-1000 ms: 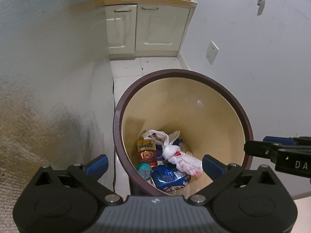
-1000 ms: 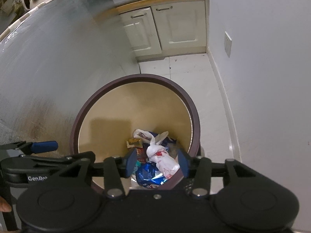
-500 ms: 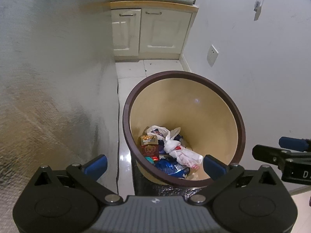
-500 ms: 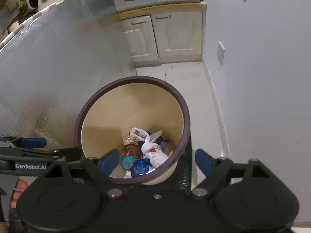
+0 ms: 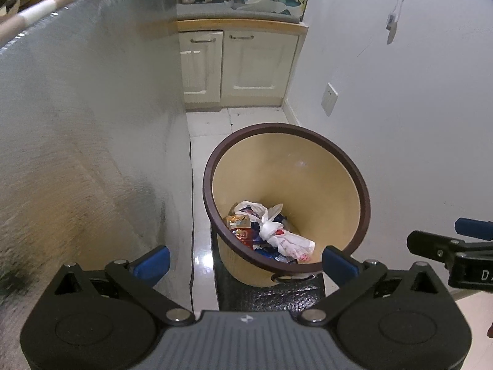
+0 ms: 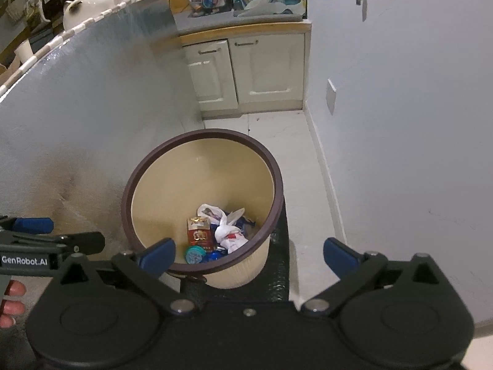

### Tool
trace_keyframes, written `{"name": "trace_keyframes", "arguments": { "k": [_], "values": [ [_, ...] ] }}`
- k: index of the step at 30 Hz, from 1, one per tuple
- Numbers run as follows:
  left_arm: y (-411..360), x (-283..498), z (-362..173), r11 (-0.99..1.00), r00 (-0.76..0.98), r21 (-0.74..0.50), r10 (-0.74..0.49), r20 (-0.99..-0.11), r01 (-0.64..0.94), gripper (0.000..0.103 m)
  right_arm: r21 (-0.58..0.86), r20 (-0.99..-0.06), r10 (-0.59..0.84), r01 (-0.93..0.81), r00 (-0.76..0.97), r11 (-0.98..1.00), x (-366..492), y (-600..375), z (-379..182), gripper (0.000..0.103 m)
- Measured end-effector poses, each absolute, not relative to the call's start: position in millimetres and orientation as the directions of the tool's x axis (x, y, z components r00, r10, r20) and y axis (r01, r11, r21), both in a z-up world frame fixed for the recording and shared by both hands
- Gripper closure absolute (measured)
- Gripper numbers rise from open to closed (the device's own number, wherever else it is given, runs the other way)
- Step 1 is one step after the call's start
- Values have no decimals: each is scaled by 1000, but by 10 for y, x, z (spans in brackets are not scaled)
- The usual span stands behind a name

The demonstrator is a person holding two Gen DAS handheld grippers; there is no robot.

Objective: Collect trash

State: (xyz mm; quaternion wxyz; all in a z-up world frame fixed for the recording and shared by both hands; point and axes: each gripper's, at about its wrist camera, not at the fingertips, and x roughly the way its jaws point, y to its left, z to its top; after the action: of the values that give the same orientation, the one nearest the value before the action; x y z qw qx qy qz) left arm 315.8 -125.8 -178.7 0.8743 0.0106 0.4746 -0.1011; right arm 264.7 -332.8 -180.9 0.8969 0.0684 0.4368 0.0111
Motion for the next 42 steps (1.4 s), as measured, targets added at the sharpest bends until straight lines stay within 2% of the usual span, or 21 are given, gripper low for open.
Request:
{"name": "trace_keyframes", "arguments": {
  "k": [15,31,42],
  "values": [
    [-1174,2624,-1215,970,636,-91,-216,-741,224,0,107,-691,43,44,722,993,2002,-3285,-1269,0],
    [-931,2029,-527,961,762,-94,-263,-592,258,0,68,-540,8,35,841,997,1416,-3085,-588,0],
    [-488,1788,-34,973,844,-71,-227,-486,221,0,77,-431,59,-28,900,997,1265,-2693,-166,0]
  ]
}}
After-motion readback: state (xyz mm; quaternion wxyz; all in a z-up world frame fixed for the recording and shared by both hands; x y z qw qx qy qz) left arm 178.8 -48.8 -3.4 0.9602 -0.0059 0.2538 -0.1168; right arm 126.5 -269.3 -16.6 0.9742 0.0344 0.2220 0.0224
